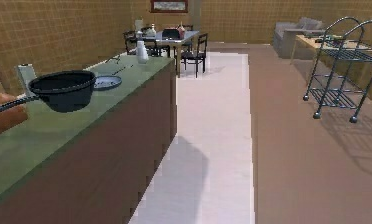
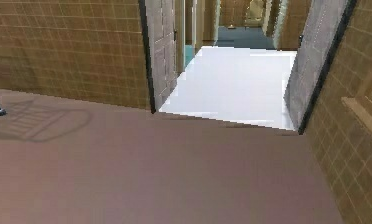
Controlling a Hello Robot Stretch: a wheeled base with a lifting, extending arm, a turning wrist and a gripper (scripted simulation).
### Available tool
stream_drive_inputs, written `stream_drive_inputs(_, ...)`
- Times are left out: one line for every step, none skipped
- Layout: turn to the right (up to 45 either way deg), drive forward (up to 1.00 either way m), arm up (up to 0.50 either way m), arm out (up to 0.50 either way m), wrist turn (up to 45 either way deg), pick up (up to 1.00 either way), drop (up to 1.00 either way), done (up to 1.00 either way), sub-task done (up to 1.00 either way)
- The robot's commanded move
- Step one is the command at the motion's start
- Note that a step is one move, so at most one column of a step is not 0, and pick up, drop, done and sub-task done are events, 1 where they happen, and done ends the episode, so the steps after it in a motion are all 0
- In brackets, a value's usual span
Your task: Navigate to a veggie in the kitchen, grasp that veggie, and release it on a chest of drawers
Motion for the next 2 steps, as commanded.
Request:
stream_drive_inputs(12.0, 0.0, 0.0, 0.0, 0.0, 0.0, 0.0, 0.0, 0.0)
stream_drive_inputs(0.0, 1.0, 0.0, 0.0, 0.0, 0.0, 0.0, 0.0, 0.0)
